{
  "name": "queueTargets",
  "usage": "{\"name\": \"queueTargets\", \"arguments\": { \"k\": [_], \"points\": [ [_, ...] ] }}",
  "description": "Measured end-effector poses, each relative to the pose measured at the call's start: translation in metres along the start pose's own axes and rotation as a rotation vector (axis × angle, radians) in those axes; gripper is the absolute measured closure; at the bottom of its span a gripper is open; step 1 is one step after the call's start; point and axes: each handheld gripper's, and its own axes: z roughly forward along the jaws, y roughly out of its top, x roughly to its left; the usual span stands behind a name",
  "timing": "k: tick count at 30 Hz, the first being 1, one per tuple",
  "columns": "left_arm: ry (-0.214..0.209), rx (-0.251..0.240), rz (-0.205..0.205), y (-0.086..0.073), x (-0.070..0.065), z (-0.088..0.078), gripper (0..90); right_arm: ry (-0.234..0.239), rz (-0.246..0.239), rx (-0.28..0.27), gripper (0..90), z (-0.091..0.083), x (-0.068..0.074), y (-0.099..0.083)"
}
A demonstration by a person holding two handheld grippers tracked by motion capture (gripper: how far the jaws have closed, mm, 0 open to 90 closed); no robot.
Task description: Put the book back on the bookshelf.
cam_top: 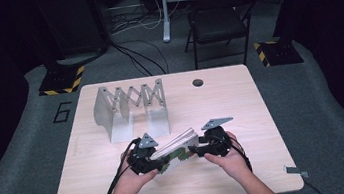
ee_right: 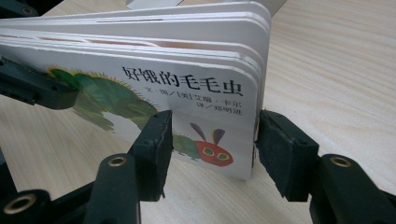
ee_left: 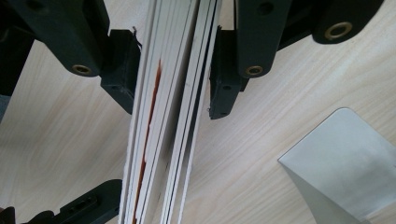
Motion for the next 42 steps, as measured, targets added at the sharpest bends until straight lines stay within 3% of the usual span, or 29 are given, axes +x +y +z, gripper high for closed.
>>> {"name": "queueTargets", "arguments": {
  "k": [12,15,26,42],
  "points": [
    [-0.013,0.019,0.007,0.0004,-0.0011,0.0012,66.0,-0.001,0.014,0.025,46.6,0.0035,-0.0002,-0.0013],
    [-0.031,0.027,0.021,0.0004,-0.0014,0.0005,68.5,0.004,0.026,0.024,47.1,0.004,-0.0004,-0.0018],
    [-0.025,0.063,0.098,0.0023,-0.0081,0.0001,75.0,0.017,0.037,0.023,47.2,0.0063,-0.0035,-0.0051],
    [-0.037,0.07,0.09,0.0036,-0.009,0.0003,75.6,0.012,0.028,0.033,47.2,0.0079,-0.0053,-0.0085]
  ]
}}
